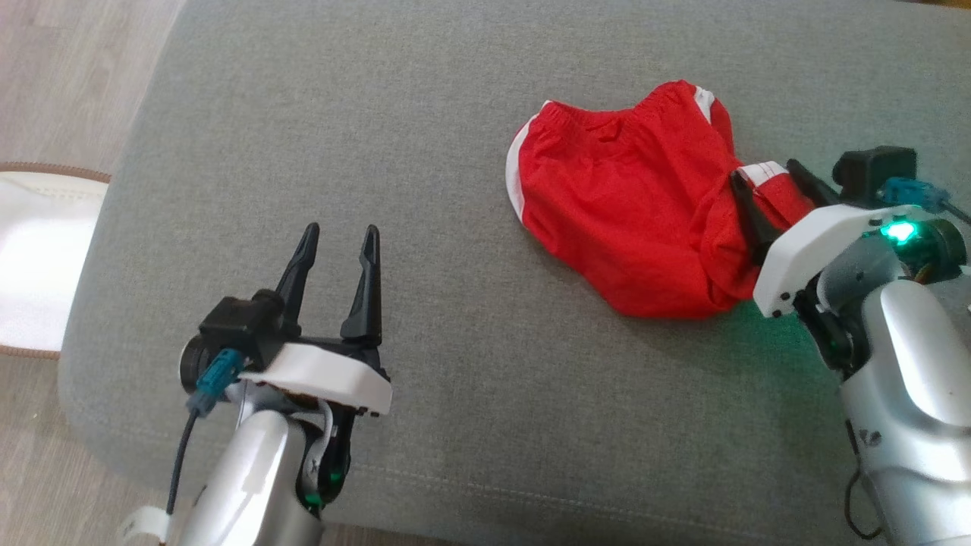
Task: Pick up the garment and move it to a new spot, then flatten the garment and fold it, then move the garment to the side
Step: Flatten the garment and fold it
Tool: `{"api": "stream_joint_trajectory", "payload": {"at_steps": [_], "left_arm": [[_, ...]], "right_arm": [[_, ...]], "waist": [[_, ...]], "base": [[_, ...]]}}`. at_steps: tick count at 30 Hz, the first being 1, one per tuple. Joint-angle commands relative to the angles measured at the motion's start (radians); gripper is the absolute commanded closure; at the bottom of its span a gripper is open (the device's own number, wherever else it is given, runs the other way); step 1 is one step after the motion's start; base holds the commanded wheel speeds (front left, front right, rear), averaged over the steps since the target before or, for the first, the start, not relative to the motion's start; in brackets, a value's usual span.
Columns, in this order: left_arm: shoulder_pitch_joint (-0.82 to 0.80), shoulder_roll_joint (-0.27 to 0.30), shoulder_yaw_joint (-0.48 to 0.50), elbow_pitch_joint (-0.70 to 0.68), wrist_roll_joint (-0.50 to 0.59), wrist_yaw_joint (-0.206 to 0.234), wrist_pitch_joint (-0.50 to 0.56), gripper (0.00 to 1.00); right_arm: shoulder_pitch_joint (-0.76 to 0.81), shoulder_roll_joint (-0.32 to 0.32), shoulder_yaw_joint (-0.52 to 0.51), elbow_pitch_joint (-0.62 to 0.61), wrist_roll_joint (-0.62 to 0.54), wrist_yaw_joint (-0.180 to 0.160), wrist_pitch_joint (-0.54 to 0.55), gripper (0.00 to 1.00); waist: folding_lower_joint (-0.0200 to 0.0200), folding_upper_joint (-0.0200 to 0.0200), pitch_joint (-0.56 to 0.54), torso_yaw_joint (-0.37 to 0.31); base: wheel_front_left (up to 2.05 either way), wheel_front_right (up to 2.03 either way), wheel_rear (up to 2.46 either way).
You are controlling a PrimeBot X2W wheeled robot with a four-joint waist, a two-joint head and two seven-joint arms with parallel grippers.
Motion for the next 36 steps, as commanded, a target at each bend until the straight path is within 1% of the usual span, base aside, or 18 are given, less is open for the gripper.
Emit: {"api": "stream_joint_trajectory", "payload": {"at_steps": [1,4,8,9,10,16,21,26,27,31,36], "left_arm": [[-0.030,0.003,0.028,-0.035,0.001,0.002,-0.012,0.00],[-0.030,0.003,0.022,-0.033,0.001,0.000,-0.012,0.00],[-0.038,0.003,0.015,-0.033,-0.003,0.002,-0.012,0.00],[-0.040,0.003,0.013,-0.033,-0.004,0.002,-0.012,0.00],[-0.043,0.003,0.012,-0.033,-0.004,0.002,-0.012,0.00],[-0.051,0.003,0.013,-0.030,-0.009,0.004,-0.012,0.00],[-0.057,0.003,0.016,-0.033,-0.010,0.005,-0.012,0.00],[-0.062,0.003,0.010,-0.038,-0.015,0.005,-0.012,0.00],[-0.062,0.003,0.010,-0.038,-0.015,0.005,-0.012,0.00],[-0.063,0.003,0.006,-0.039,-0.018,0.006,-0.012,0.00],[-0.064,0.003,0.005,-0.042,-0.022,0.009,-0.012,0.00]], "right_arm": [[0.004,-0.016,0.022,-0.038,0.005,0.007,0.012,0.00],[0.017,-0.036,0.025,-0.025,-0.021,0.007,0.050,0.00],[0.008,-0.033,0.020,-0.001,-0.033,0.007,0.075,0.00],[0.002,-0.030,0.017,0.004,-0.025,0.007,0.078,0.74],[-0.007,-0.028,0.010,0.006,-0.019,0.007,0.074,1.00],[-0.071,-0.060,-0.058,0.013,-0.035,0.007,0.021,1.00],[-0.166,-0.115,-0.145,0.027,-0.078,0.007,-0.060,1.00],[-0.282,-0.157,-0.191,0.069,-0.132,0.007,-0.148,1.00],[-0.282,-0.157,-0.191,0.069,-0.132,0.007,-0.148,1.00],[-0.363,-0.167,-0.186,0.120,-0.166,0.007,-0.211,1.00],[-0.437,-0.152,-0.191,0.180,-0.192,0.007,-0.307,1.00]], "waist": [[0.0000,0.0000,0.000,-0.003],[0.0000,0.0000,0.001,-0.008],[0.0000,0.0000,0.009,-0.009],[0.0000,0.0000,0.012,-0.009],[0.0000,0.0000,0.015,-0.009],[0.0000,0.0000,0.023,-0.006],[0.0000,0.0000,0.027,-0.003],[0.0000,0.0000,0.030,0.003],[0.0000,0.0000,0.030,0.003],[0.0000,0.0000,0.034,0.011],[0.0000,0.0000,0.040,0.018]], "base": [[0.00,0.00,0.00],[0.00,0.00,0.00],[0.00,0.00,0.00],[0.00,0.00,0.00],[0.00,0.00,0.00],[0.00,0.00,0.00],[0.00,0.00,0.00],[0.00,0.00,0.00],[0.00,0.00,0.00],[0.00,0.00,0.00],[0.00,0.00,0.00]]}}
